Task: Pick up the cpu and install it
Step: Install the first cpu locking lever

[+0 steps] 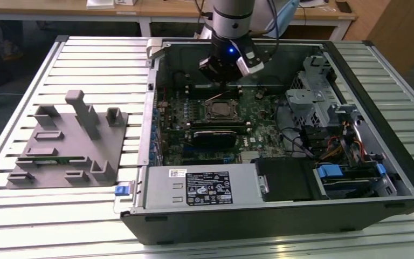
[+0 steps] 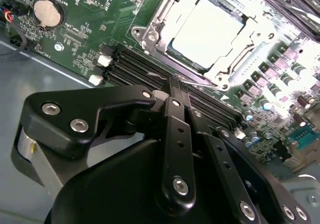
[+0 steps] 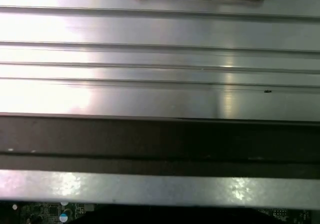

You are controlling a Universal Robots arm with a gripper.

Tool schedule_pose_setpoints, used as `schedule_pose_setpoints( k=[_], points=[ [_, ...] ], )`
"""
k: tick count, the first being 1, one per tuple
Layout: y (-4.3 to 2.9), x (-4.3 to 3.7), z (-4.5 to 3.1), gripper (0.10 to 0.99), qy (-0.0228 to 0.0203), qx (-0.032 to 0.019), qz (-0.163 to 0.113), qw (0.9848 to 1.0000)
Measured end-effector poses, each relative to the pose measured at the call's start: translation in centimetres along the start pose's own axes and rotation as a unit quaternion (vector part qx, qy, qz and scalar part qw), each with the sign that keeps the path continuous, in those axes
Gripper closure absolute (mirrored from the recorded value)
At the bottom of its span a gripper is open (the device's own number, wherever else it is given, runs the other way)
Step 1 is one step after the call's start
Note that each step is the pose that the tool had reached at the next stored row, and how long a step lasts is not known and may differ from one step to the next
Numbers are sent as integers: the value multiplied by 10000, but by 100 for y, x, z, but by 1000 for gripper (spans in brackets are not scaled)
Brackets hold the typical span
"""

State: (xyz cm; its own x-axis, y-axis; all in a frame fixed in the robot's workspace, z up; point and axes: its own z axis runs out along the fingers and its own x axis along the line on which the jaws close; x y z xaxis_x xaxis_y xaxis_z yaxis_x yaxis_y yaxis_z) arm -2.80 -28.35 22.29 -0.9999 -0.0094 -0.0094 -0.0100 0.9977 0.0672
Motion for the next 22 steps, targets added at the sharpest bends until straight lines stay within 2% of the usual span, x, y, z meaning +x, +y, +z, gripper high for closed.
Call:
schedule_pose_setpoints(
  k=[13, 22],
  points=[
    [-7, -111, 92, 980, 2, 0, 1, 10000],
    [-11, -121, 139, 980, 3, 0, 1, 10000]
  ],
)
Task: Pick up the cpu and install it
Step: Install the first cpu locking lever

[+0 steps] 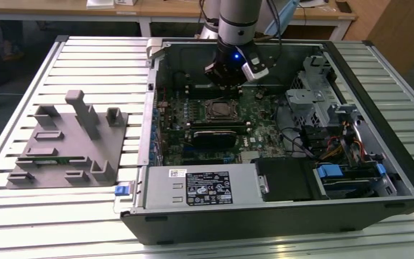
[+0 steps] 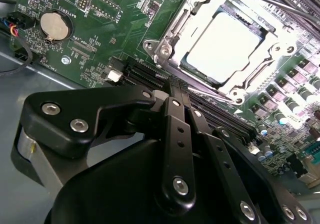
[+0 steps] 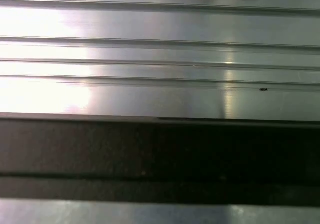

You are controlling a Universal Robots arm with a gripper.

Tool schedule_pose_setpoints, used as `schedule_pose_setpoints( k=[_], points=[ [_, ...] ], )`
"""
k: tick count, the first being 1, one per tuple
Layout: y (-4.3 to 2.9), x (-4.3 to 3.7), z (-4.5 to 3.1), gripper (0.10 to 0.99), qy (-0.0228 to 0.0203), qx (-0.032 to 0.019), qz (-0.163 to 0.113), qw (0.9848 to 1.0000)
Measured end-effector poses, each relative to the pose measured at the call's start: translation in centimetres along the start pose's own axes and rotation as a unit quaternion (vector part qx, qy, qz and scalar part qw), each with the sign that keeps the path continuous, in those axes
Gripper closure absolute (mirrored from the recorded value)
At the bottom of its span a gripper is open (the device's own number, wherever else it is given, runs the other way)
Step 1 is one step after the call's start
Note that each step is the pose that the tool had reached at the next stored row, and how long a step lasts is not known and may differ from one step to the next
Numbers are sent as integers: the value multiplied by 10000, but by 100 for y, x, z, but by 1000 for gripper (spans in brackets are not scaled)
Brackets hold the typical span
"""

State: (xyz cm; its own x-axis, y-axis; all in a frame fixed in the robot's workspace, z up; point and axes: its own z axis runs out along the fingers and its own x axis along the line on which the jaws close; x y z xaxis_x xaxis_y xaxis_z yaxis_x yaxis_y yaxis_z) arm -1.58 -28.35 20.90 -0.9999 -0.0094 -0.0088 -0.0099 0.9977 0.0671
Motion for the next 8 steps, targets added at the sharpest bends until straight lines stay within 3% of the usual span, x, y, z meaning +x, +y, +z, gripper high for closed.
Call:
schedule_pose_setpoints(
  k=[8],
  points=[
    [-1, -2, 25, 980, -1, 0, 0, 10000]
  ],
)
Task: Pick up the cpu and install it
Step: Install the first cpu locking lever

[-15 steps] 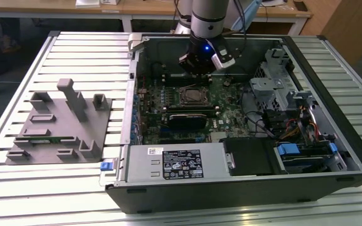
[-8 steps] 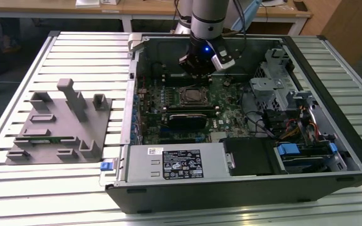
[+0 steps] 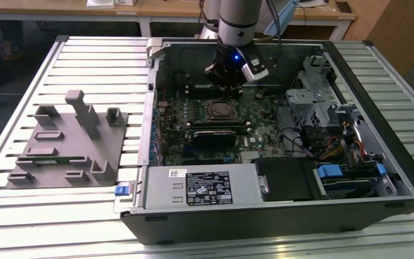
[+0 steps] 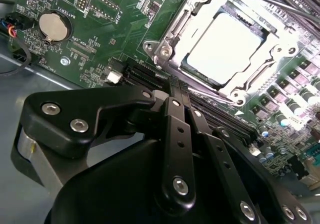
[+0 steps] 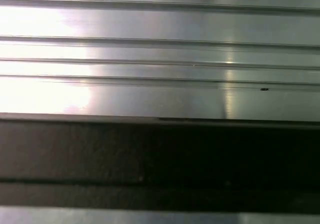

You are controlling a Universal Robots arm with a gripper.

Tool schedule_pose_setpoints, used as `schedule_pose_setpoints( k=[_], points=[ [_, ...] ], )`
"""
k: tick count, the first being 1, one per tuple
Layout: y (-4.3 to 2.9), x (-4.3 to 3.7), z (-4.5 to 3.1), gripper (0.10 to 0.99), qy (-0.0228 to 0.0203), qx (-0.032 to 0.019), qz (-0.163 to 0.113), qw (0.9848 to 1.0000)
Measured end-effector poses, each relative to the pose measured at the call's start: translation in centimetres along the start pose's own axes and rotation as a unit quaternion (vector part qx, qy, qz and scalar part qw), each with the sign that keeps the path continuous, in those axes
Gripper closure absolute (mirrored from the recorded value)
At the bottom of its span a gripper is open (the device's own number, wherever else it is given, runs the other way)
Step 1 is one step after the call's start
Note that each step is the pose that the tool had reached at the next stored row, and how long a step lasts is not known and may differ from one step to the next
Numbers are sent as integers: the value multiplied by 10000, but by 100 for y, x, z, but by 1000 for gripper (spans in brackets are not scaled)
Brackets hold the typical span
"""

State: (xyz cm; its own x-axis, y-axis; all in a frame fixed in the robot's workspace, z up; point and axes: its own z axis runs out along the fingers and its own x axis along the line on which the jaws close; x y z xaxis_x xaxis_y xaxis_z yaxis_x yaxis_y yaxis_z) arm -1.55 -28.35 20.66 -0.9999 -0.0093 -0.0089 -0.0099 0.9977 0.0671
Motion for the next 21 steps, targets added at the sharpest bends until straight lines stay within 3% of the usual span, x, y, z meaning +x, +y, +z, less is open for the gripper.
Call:
schedule_pose_setpoints(
  k=[10, 21],
  points=[
    [-6, -2, 80, 980, 1, 1, 0, 10000],
    [-2, -2, 33, 980, 1, 2, 0, 10000]
  ],
)
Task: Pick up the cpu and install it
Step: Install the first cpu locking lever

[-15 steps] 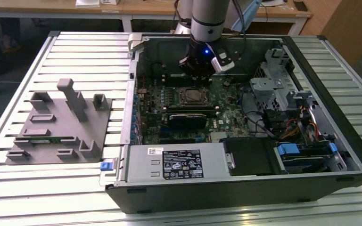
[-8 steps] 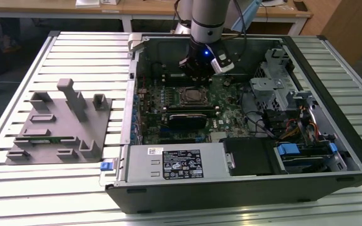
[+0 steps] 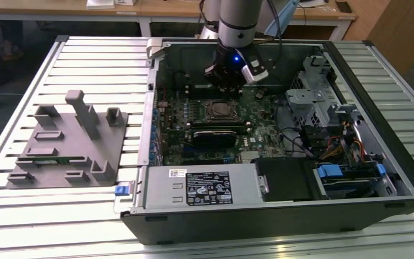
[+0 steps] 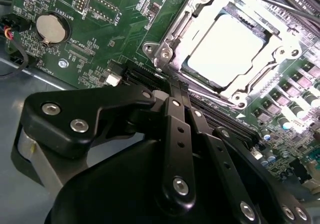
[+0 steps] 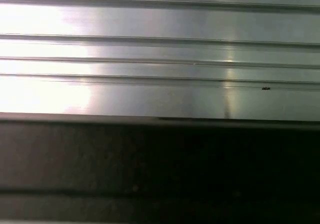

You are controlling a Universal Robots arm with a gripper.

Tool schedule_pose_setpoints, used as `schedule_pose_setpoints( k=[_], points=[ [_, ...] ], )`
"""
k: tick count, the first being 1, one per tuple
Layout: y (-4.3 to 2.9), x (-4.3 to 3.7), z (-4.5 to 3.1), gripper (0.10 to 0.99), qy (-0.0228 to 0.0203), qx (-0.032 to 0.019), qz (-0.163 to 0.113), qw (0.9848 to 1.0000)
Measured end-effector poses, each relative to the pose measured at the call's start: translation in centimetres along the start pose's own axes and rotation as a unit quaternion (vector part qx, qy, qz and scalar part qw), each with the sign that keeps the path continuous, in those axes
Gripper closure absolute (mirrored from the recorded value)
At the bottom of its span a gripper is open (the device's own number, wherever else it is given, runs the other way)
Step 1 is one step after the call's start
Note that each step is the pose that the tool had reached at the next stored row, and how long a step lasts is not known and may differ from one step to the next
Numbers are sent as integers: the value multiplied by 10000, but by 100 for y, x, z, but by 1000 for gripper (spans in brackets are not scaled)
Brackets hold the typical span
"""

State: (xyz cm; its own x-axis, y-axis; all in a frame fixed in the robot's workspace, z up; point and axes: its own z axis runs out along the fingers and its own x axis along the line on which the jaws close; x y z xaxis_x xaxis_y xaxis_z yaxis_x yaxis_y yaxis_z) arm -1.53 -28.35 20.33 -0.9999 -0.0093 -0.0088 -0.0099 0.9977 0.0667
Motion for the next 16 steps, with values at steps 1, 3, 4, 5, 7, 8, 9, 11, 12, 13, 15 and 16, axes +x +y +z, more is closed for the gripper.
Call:
schedule_pose_setpoints(
  k=[1, 3, 4, 5, 7, 8, 9, 11, 12, 13, 15, 16],
  points=[
    [1, -1, 1, 980, -1, 7, 0, 10000],
    [0, 0, 2, 980, 0, 53, 0, 10000],
    [-1, 0, 8, 980, 1, 76, 0, 10000],
    [-1, 0, 17, 980, 1, 96, -1, 10000],
    [-3, 1, 35, 980, 4, 117, -1, 9999],
    [-5, 1, 42, 980, 5, 124, -1, 9999],
    [-6, 2, 50, 980, 6, 131, -1, 9999],
    [-7, 3, 67, 980, 7, 139, -1, 9999],
    [-11, 5, 72, 980, 7, 144, -1, 9999],
    [-16, 7, 74, 980, 11, 151, -1, 9999],
    [-17, 8, 77, 980, 20, 167, -1, 9999],
    [-17, 8, 77, 980, 21, 169, 0, 9999]
  ],
)
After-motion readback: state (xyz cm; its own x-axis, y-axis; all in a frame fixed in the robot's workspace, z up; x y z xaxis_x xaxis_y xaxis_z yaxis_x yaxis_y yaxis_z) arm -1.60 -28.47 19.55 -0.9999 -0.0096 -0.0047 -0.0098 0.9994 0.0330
